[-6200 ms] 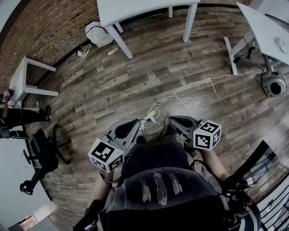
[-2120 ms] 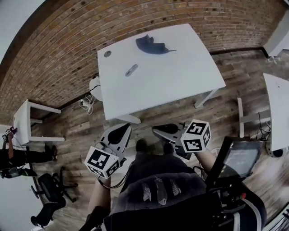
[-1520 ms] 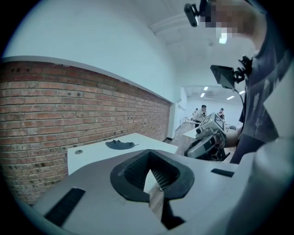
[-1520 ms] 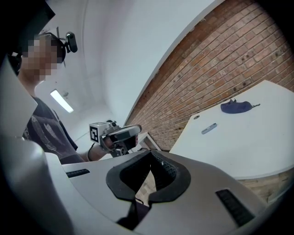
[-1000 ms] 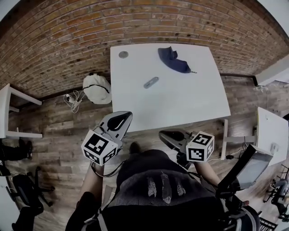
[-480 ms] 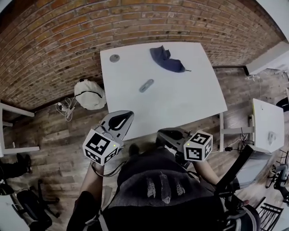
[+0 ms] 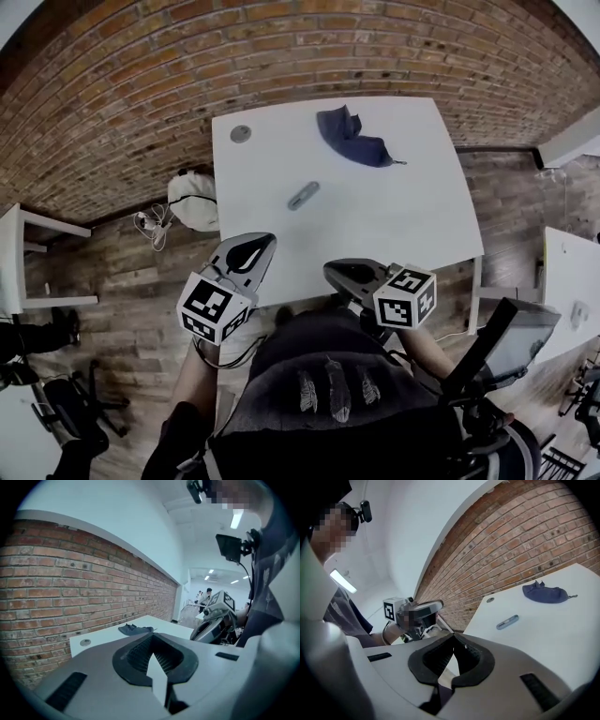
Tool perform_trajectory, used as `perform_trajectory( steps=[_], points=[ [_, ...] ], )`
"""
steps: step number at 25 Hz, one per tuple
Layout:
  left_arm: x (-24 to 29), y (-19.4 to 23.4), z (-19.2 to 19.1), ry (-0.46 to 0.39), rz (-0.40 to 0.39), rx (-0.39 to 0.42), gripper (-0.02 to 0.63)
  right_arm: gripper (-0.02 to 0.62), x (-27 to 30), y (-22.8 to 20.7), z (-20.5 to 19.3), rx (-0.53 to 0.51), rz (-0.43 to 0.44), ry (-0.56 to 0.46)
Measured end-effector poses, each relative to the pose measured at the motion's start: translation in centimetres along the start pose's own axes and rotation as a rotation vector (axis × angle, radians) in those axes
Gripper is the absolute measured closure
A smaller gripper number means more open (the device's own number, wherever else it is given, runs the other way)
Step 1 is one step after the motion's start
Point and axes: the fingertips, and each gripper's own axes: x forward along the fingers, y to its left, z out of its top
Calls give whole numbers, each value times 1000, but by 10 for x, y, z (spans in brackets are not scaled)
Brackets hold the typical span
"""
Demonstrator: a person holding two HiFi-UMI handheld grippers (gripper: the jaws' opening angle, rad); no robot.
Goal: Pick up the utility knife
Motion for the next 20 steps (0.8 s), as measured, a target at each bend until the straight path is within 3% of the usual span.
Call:
perform_trajectory(
  steps=[5, 11, 12, 14, 20],
  points=[
    [37, 23, -2, 85, 91, -27, 611, 595, -11, -35, 23, -1, 36, -3],
    [84, 36, -12, 214, 168, 26, 610, 595, -45, -70, 36, 18, 86, -17],
    [92, 35, -16, 231, 169, 26, 584, 595, -52, -75, 37, 18, 94, -17],
    [109, 34, -24, 276, 166, 26, 385, 595, -62, -84, 38, 16, 108, -17],
    [163, 37, -75, 437, 150, 76, 353, 595, -94, -111, 35, 38, 83, -38]
  ],
)
